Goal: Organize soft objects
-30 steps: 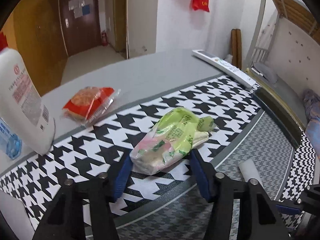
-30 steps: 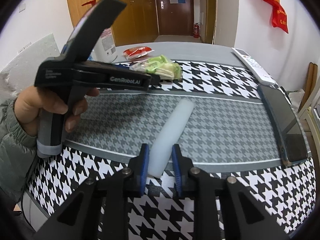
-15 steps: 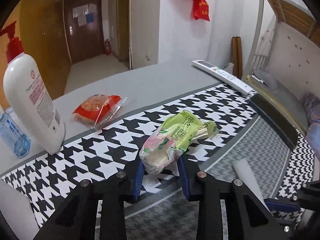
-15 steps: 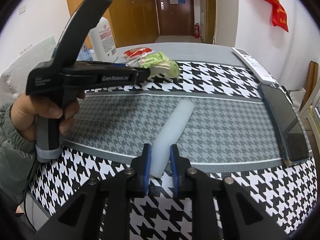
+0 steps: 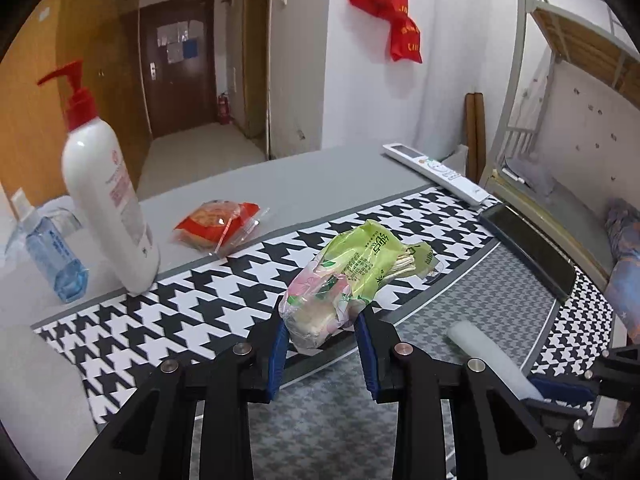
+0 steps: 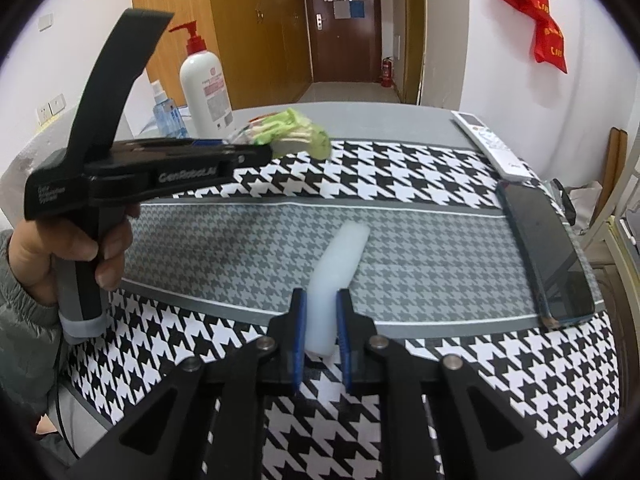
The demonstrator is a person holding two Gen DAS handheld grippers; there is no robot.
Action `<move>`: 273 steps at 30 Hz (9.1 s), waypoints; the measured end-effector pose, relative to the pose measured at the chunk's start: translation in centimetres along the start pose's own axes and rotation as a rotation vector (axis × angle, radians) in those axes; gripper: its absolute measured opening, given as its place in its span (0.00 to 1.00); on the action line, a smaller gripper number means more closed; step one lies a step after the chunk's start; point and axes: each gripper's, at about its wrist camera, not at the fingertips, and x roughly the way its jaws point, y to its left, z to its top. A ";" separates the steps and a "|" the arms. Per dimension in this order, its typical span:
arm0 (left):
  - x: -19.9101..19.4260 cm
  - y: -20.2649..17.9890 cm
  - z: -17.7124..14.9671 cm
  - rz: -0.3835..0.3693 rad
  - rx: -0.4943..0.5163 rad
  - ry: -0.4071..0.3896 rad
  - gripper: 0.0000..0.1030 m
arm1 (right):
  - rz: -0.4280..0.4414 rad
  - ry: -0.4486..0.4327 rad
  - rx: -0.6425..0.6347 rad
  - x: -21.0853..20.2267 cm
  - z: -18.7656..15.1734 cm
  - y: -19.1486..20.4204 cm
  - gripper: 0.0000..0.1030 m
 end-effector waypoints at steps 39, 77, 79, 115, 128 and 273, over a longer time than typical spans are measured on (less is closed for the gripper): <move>-14.2 -1.8 -2.6 0.089 -0.027 -0.226 0.32 | -0.023 -0.219 -0.002 -8.7 0.4 1.7 0.17; -25.5 3.8 -6.3 0.259 -0.101 -0.435 0.32 | 0.054 -0.426 -0.085 -12.0 2.5 8.8 0.17; -26.1 4.0 -6.4 0.274 -0.103 -0.449 0.32 | 0.063 -0.433 -0.096 -12.1 2.7 9.3 0.17; -30.4 11.4 -9.3 0.476 -0.250 -0.440 0.32 | 0.250 -0.416 -0.249 -9.6 7.1 18.5 0.17; -32.8 14.3 -11.3 0.541 -0.288 -0.444 0.32 | 0.288 -0.381 -0.307 -7.5 8.5 22.6 0.17; -30.1 7.8 -8.3 0.440 -0.200 -0.442 0.99 | 0.158 -0.446 -0.169 -12.3 4.5 15.2 1.00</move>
